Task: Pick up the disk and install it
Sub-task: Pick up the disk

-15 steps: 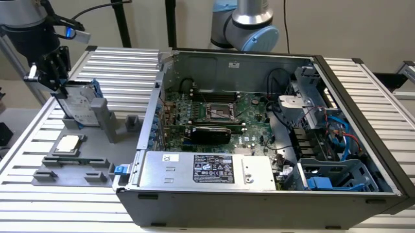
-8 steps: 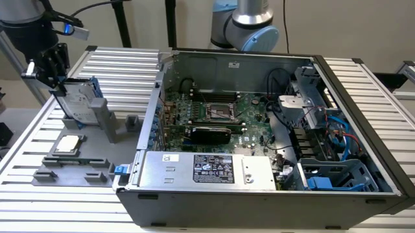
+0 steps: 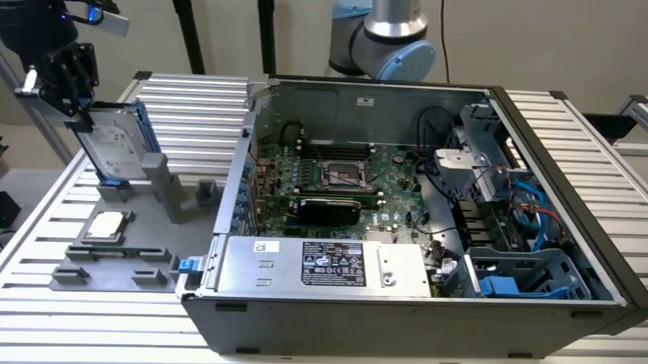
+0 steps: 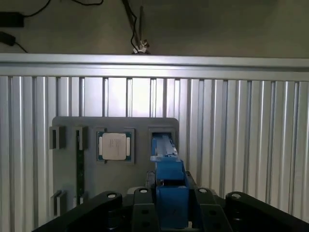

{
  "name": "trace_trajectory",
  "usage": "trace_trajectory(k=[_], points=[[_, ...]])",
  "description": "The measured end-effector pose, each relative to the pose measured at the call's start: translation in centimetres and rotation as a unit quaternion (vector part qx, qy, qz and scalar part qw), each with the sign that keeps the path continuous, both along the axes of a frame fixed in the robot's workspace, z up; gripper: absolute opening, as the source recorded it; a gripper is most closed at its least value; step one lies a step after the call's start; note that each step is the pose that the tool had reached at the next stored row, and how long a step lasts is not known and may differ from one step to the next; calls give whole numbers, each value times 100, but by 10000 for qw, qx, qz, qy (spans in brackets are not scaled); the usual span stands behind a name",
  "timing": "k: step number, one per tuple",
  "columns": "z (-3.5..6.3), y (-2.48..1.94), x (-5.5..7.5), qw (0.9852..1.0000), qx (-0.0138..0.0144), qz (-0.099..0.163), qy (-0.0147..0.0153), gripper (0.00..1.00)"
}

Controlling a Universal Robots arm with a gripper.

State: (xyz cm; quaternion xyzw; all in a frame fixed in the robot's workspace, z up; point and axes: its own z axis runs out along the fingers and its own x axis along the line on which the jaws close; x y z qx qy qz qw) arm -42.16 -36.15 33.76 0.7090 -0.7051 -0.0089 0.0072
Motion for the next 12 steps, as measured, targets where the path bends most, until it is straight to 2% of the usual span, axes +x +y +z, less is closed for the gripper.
trace_trajectory(k=[6, 12], points=[[271, 0, 22, 10000, 0, 0, 0, 0], [544, 0, 119, 10000, 2, 3, 0, 0]])
